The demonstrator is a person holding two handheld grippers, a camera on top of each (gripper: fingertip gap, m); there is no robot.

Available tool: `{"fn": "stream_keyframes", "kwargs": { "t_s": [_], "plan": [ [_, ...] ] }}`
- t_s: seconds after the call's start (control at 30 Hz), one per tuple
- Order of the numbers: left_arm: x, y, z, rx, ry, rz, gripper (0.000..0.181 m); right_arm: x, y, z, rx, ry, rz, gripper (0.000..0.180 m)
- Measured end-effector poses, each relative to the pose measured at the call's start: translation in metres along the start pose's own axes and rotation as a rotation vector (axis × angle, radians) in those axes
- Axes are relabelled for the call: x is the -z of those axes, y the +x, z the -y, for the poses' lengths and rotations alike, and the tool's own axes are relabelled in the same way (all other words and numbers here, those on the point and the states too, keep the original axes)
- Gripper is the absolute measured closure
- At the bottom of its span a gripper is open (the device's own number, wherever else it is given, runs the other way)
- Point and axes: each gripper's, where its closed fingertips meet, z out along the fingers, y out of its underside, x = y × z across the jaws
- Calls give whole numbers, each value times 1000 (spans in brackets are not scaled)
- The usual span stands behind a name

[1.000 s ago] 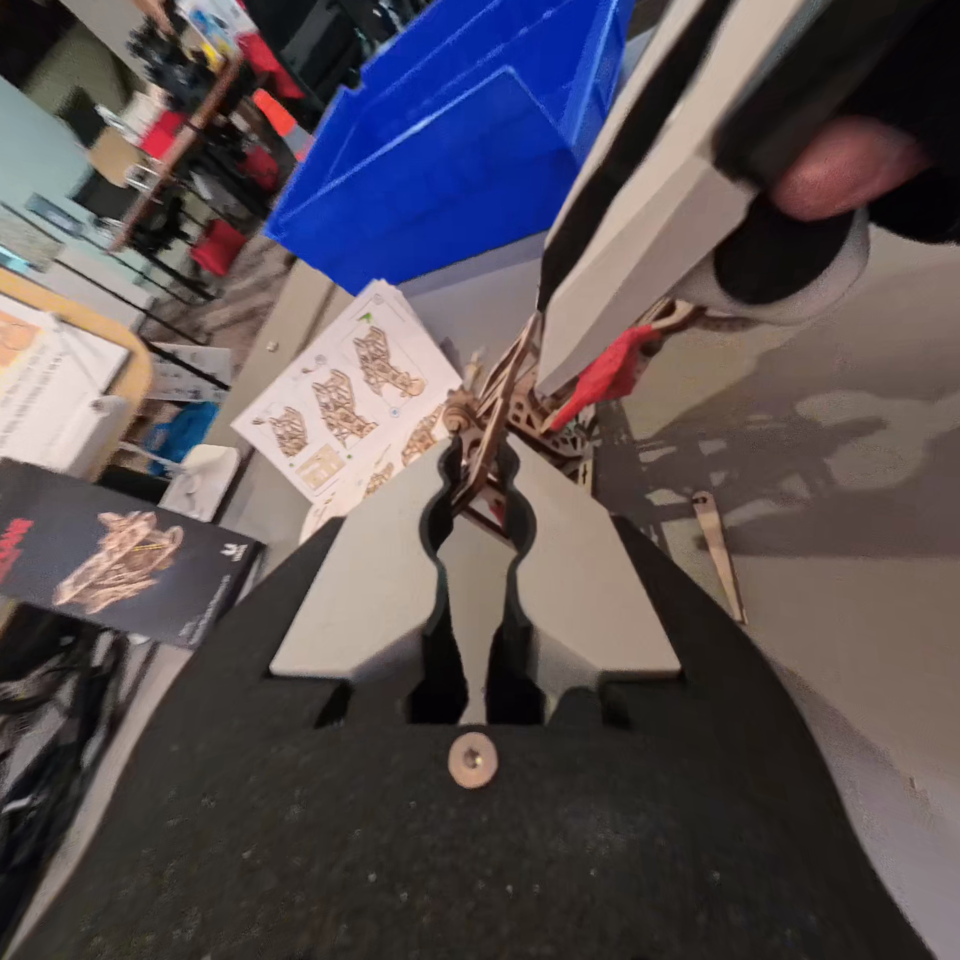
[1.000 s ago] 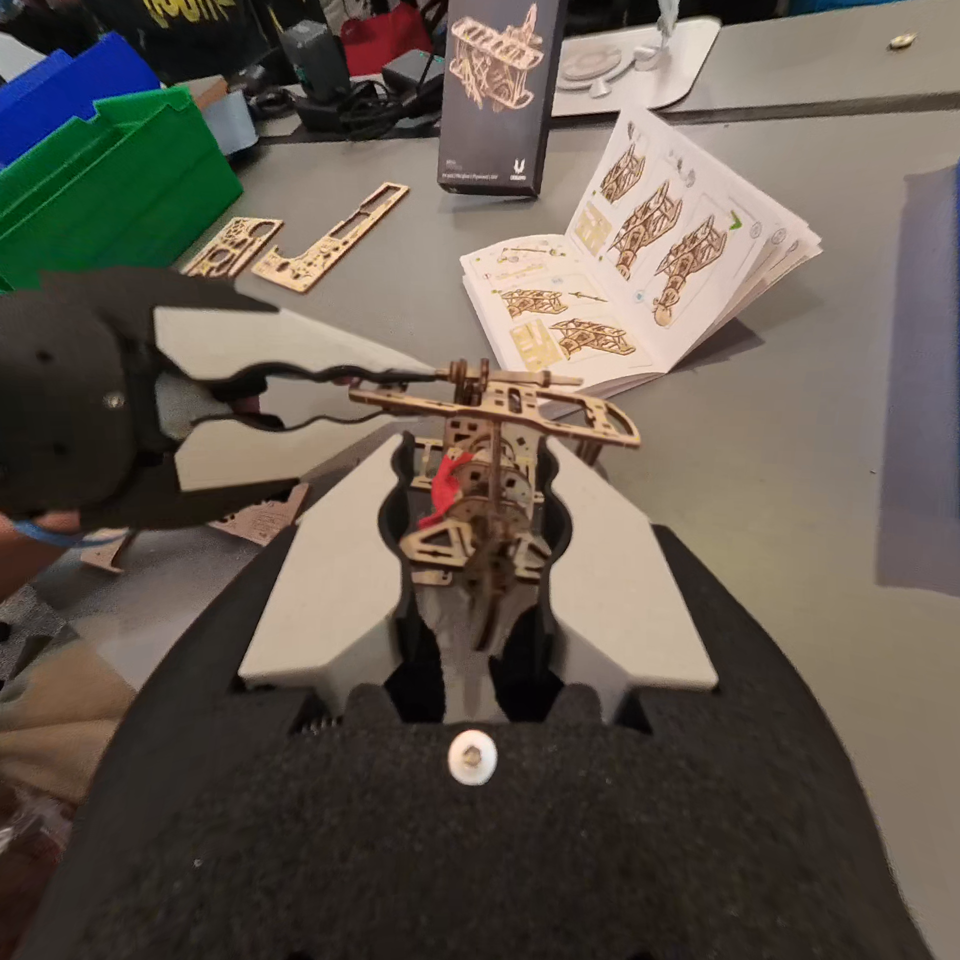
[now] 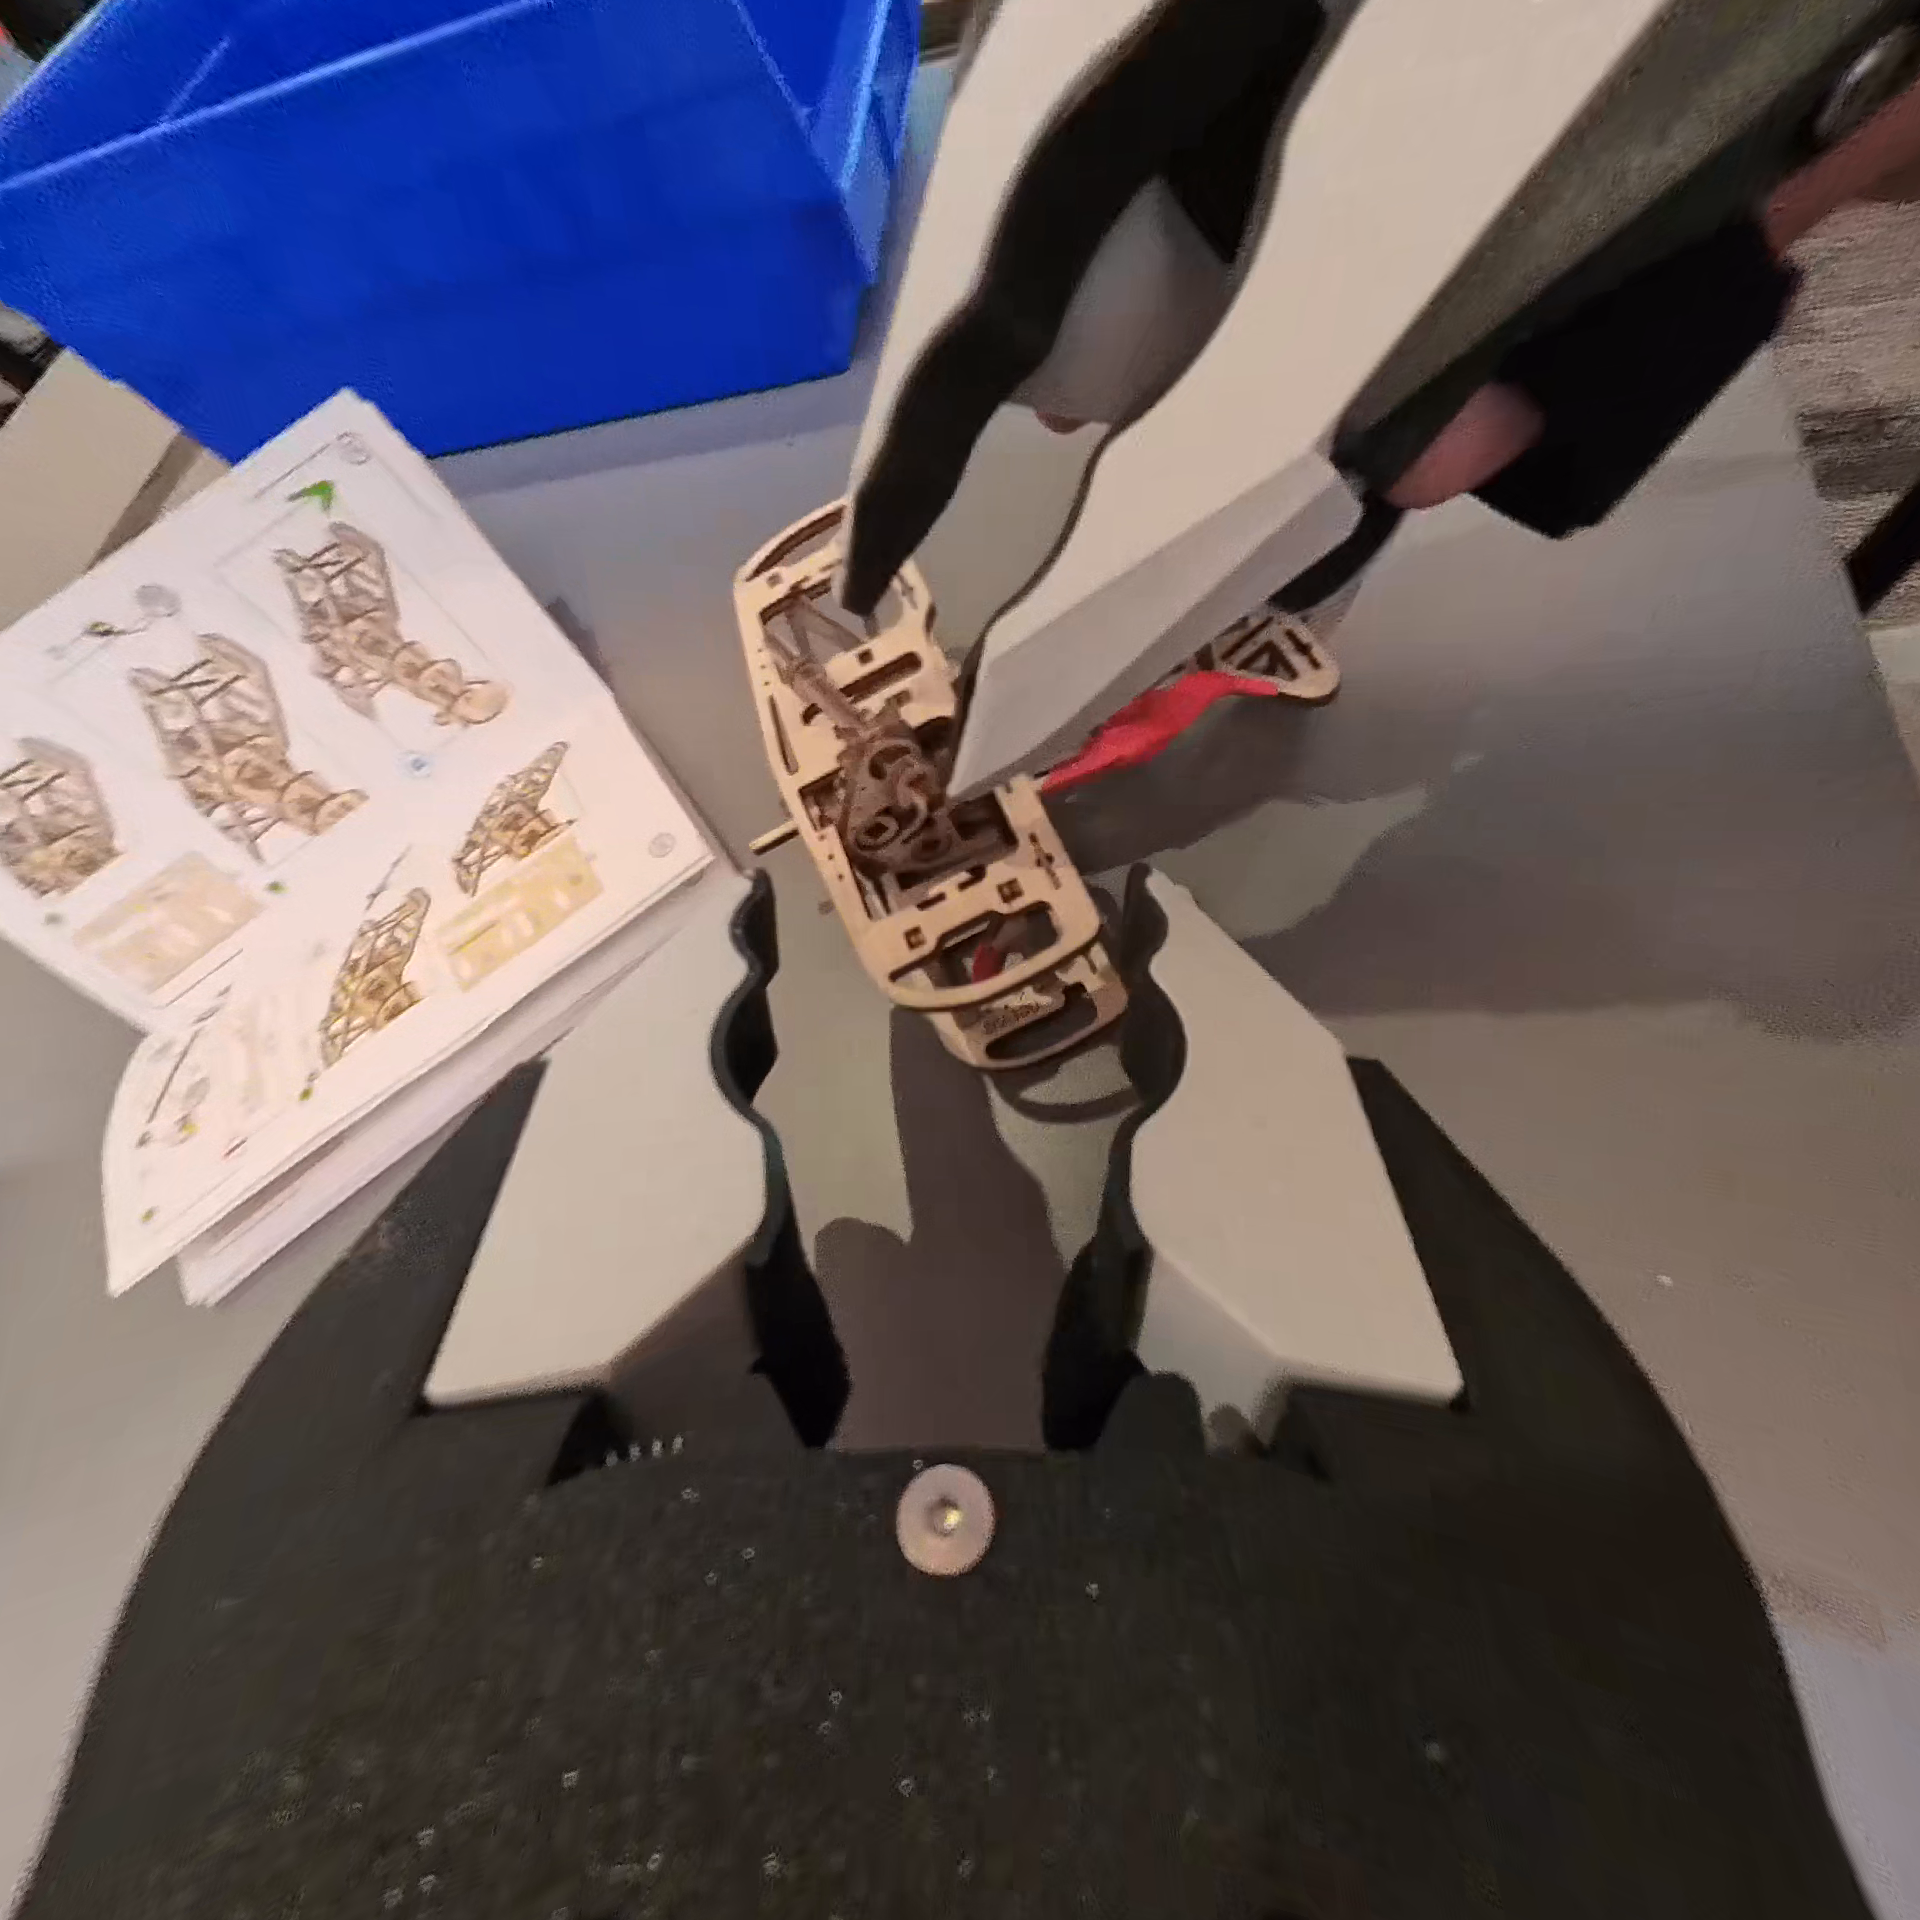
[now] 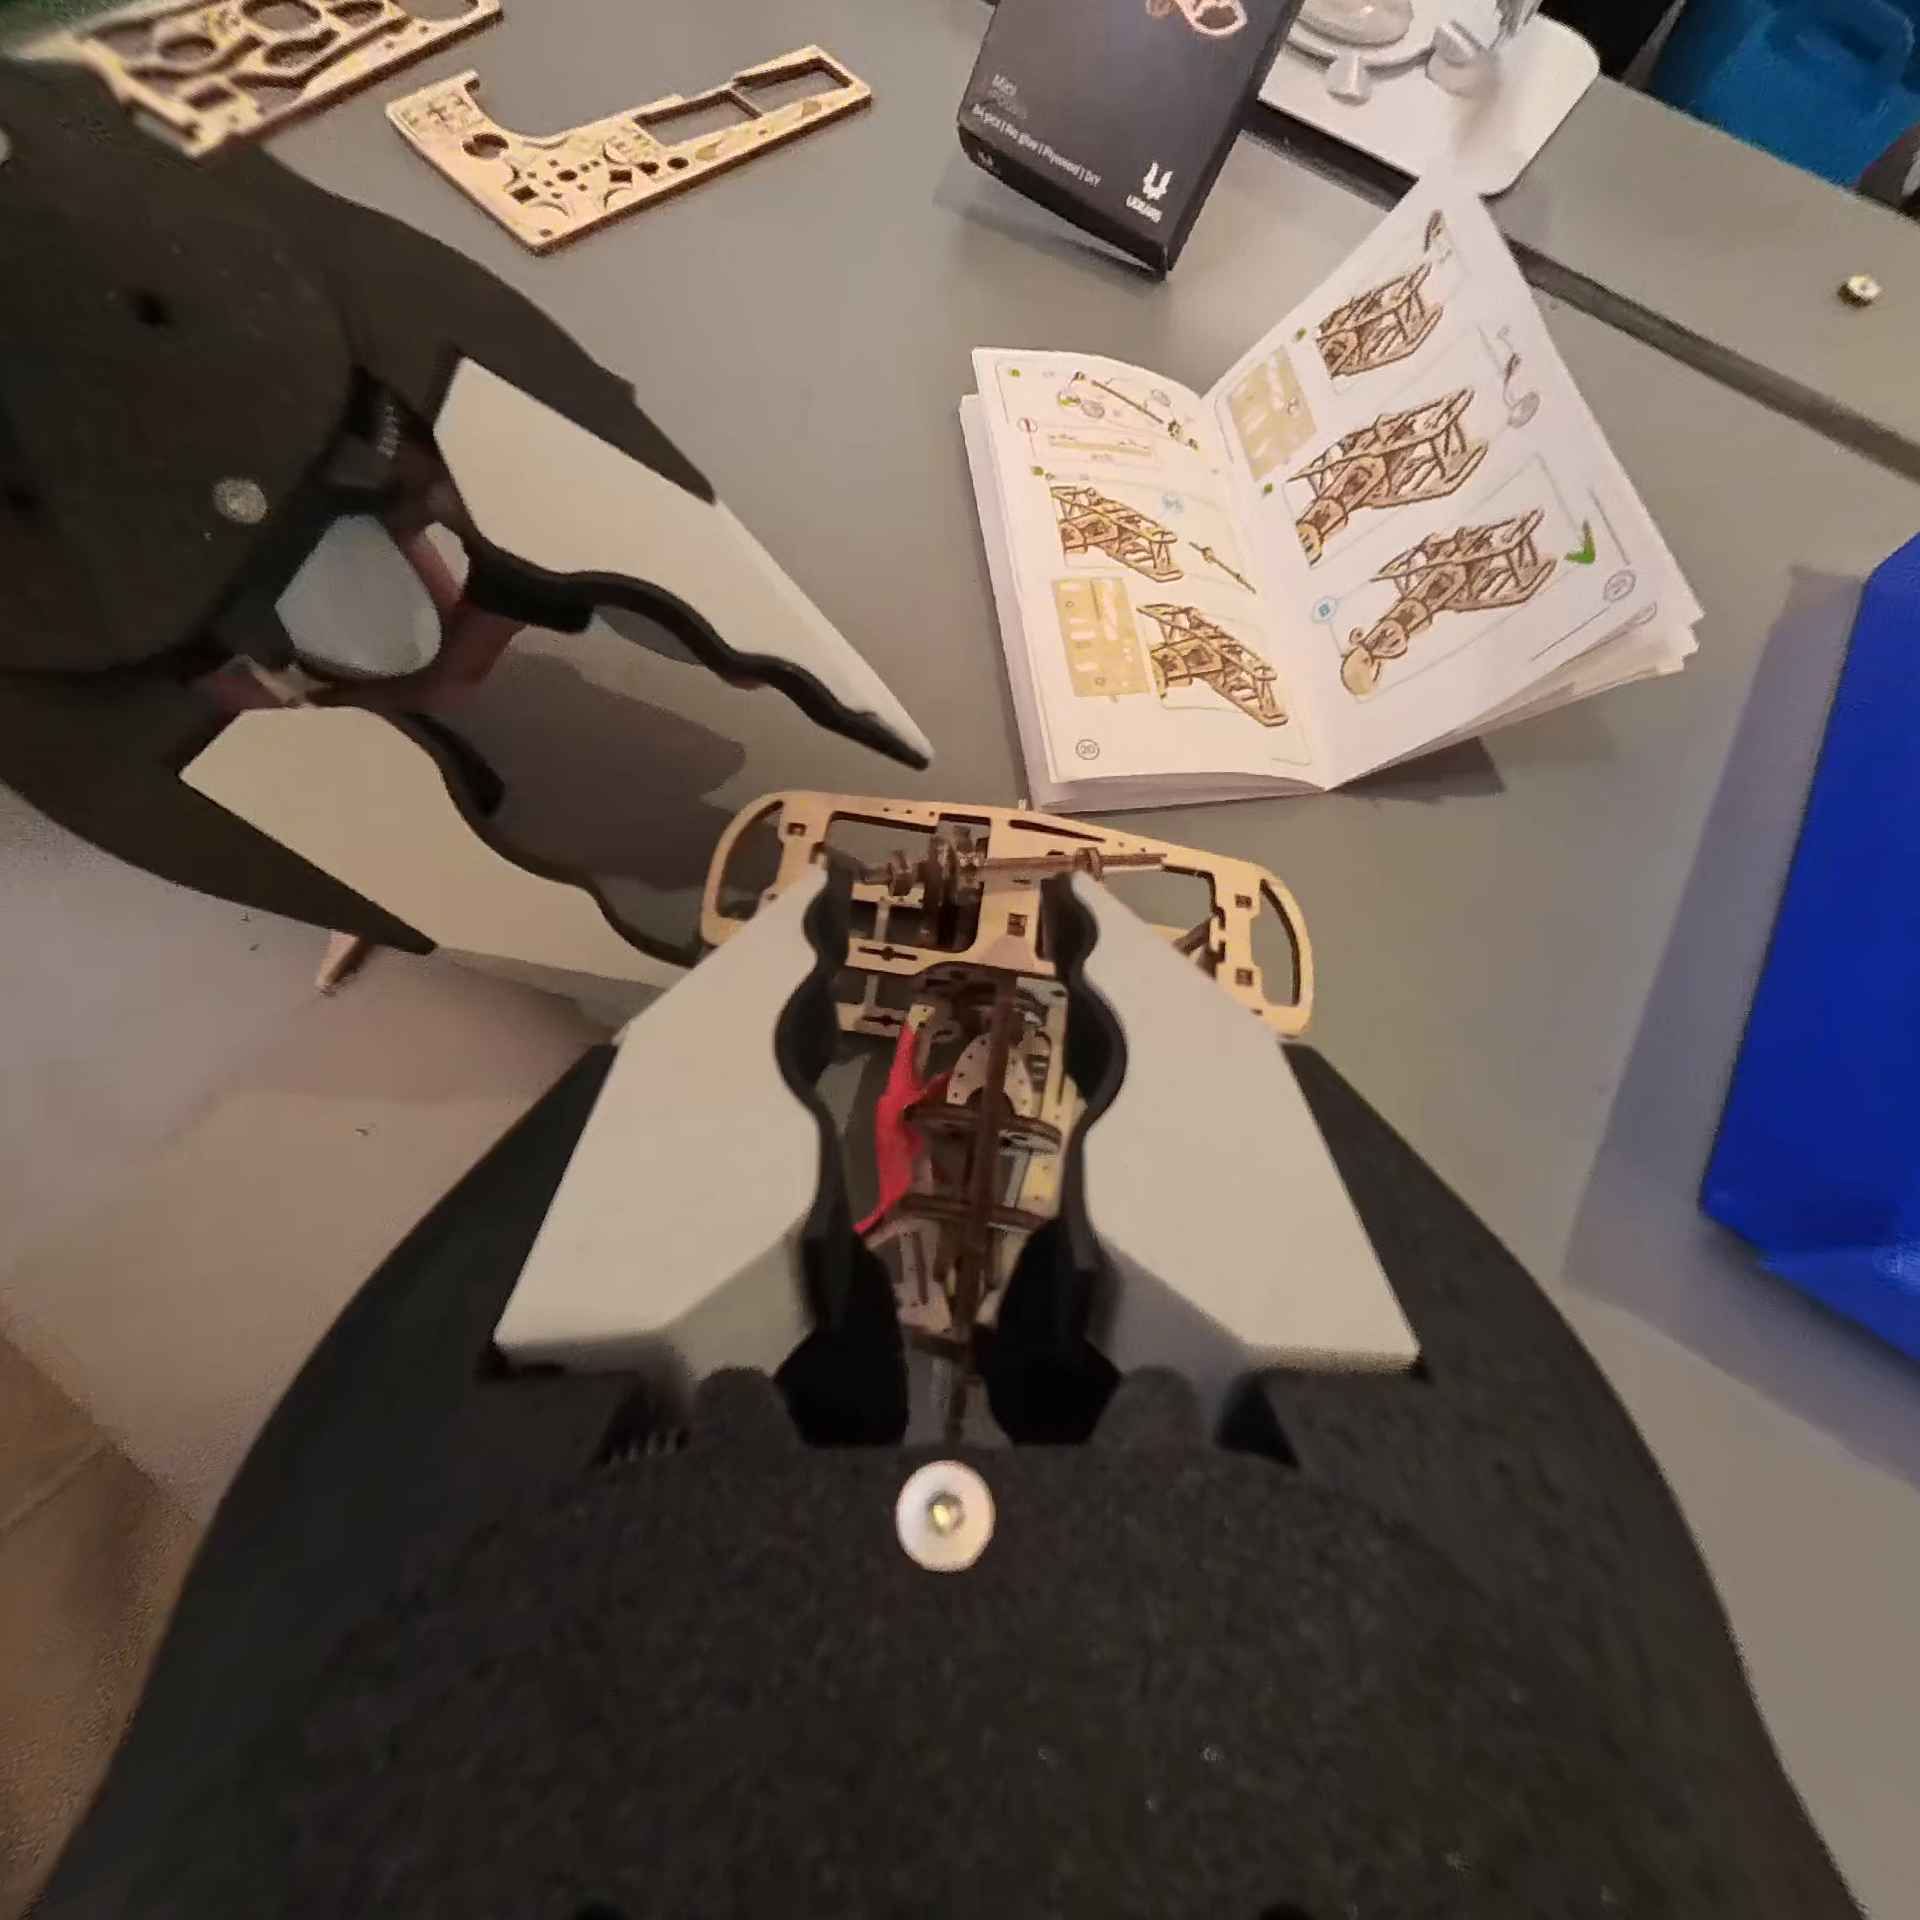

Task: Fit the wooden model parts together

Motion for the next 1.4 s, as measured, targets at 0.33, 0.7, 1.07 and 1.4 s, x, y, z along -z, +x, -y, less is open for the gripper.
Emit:
{"fn": "stream_keyframes", "kwargs": {
  "t_s": [0.33, 0.7, 1.07, 1.4],
  "plan": [
    [-3, 2, 4, -14, 85, -27, 131, -15, 1, -4, 6, 0, 98, 142],
    [-6, -7, 2, -4, 64, 36, 140, -12, 14, -7, -103, 13, -37, 144],
    [-6, -9, 1, 31, 59, 15, 140, 22, 27, 13, 146, 32, 1, 143],
    [1, -4, -2, 12, 79, -79, 140, 17, 24, 2, 297, 14, 569, 158]
  ]
}}
